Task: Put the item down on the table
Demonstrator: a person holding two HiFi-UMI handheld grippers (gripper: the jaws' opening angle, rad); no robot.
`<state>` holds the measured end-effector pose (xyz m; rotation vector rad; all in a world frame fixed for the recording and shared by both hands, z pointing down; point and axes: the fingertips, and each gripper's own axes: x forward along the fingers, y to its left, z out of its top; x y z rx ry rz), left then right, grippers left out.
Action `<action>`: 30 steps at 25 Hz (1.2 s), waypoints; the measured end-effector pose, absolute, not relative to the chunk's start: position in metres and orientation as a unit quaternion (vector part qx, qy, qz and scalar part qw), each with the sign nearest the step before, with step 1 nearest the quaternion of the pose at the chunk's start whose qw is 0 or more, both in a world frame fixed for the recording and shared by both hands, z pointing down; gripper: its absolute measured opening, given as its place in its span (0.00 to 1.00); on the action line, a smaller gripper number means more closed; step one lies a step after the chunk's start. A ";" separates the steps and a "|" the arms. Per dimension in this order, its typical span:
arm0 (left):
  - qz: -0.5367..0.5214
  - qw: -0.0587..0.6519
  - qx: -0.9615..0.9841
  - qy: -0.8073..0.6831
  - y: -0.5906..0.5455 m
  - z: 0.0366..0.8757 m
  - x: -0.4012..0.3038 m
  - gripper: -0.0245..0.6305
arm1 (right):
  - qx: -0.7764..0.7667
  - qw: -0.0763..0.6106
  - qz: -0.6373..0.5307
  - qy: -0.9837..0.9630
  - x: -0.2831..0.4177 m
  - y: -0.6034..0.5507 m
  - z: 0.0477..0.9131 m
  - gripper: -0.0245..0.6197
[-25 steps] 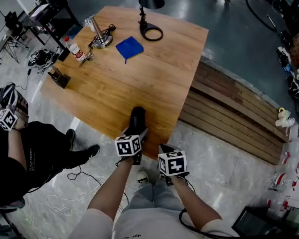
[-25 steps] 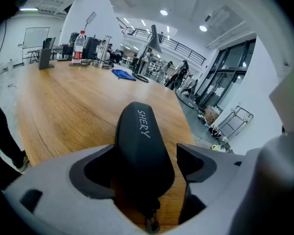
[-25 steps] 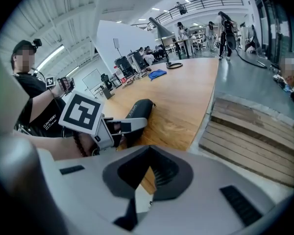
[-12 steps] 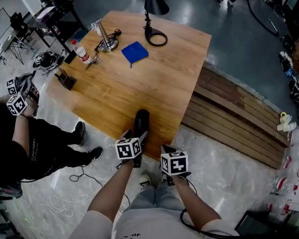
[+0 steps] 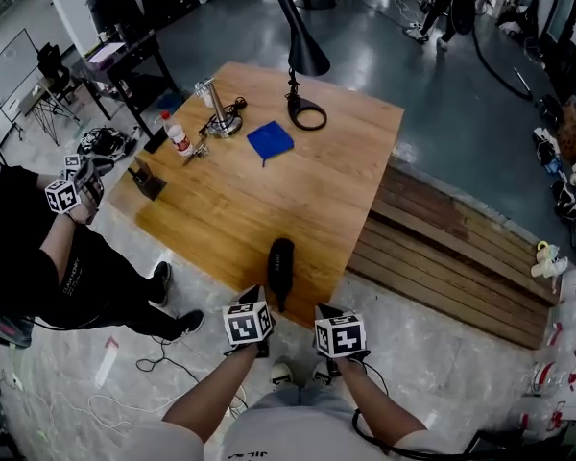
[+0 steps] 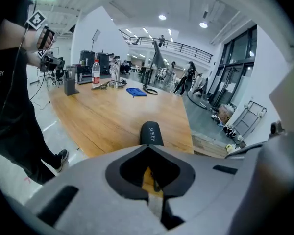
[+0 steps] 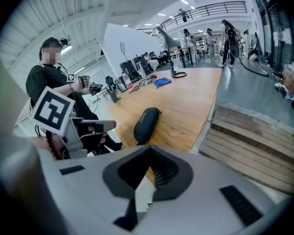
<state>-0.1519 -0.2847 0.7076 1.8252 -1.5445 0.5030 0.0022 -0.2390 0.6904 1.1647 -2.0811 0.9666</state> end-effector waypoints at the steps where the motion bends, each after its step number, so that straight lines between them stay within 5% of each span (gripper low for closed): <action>1: 0.195 0.339 0.707 -0.589 -0.276 0.699 -0.148 0.05 | 0.433 0.280 0.359 -0.778 0.002 -0.234 0.686 0.04; 30: 0.150 0.341 0.729 -0.574 -0.146 0.623 -0.122 0.05 | 0.440 0.262 0.330 -0.793 -0.002 -0.145 0.632 0.04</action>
